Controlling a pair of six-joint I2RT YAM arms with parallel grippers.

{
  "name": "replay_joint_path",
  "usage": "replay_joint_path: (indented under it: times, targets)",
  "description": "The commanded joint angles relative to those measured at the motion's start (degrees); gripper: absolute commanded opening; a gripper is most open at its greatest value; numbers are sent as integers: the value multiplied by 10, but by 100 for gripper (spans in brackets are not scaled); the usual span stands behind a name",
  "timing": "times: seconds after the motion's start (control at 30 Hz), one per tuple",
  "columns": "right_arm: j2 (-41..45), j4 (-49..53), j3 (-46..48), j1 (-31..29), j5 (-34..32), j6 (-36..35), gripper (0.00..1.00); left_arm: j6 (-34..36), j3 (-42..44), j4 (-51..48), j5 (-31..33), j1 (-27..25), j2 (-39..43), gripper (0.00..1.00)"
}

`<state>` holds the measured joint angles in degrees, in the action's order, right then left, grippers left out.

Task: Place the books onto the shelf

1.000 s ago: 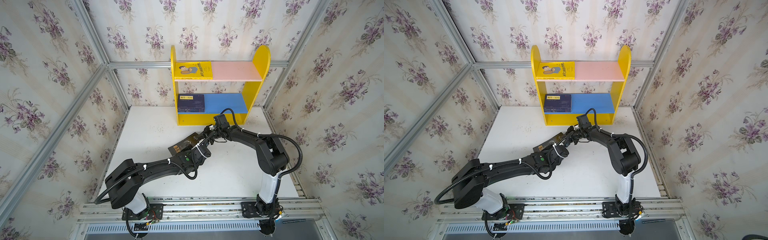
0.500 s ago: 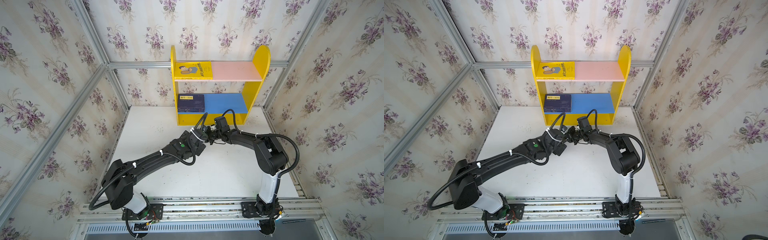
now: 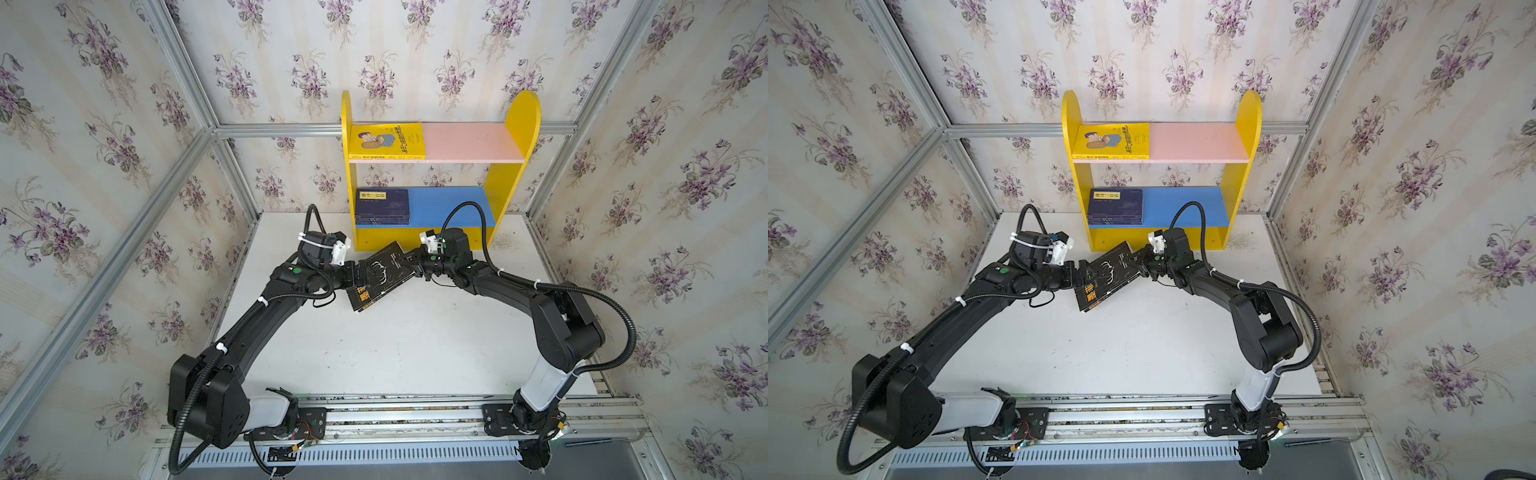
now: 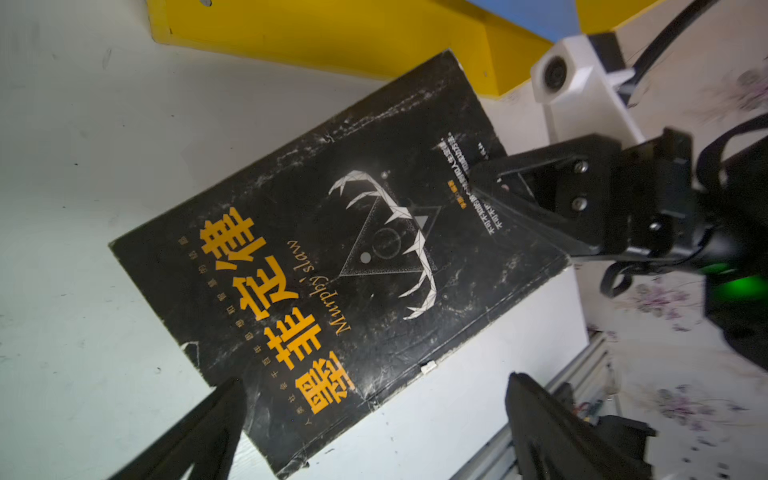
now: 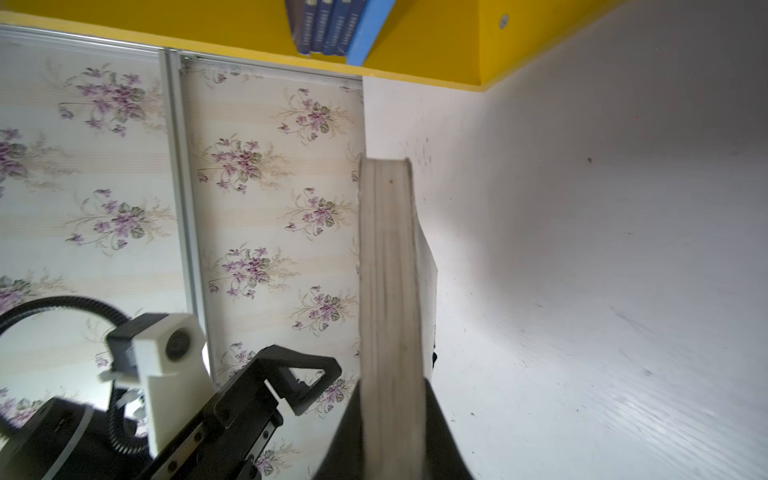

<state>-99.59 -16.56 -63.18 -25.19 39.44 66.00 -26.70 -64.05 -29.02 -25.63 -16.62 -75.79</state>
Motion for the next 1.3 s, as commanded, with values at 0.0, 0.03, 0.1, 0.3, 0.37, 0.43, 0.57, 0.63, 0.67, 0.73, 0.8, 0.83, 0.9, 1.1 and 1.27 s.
replay_joint_path:
  times: [0.0,0.03,0.1,0.3,0.37,0.43,0.57,0.63,0.67,0.73,0.8,0.83,0.9,1.1,1.27]
  targets:
    - [31,-75,1,1,25,-16,8,-55,-1,39,-104,33,12,99]
    - [42,-74,-1,3,26,-18,8,-61,-2,41,-117,44,16,99]
    - [66,-63,-10,5,27,-27,8,-69,-5,45,-137,60,22,99]
    - [142,44,-83,25,13,-84,9,-94,-32,53,-182,107,40,99]
    - [155,35,-105,40,21,-61,10,-92,-52,54,-194,115,46,99]
    - [156,-11,-116,53,36,-17,10,-91,-72,54,-216,118,44,99]
    - [143,-90,-134,63,53,50,10,-127,-108,81,-267,117,26,99]
    - [135,-118,-141,62,56,72,10,-158,-113,119,-284,116,24,98]
    - [132,-140,-141,62,56,85,10,-172,-114,140,-291,115,25,98]
    - [121,-193,-143,63,58,120,10,-187,-115,163,-297,114,25,98]
    - [112,-248,-148,65,56,153,10,-190,-113,168,-291,113,26,97]
    - [106,-269,-152,65,54,167,10,-195,-110,173,-286,113,25,96]
    - [98,-286,-162,65,53,182,10,-204,-107,183,-279,109,23,93]
    - [90,-302,-182,65,56,197,11,-224,-125,223,-276,90,10,81]
    - [91,-298,-185,65,60,196,11,-250,-144,269,-290,86,-3,72]
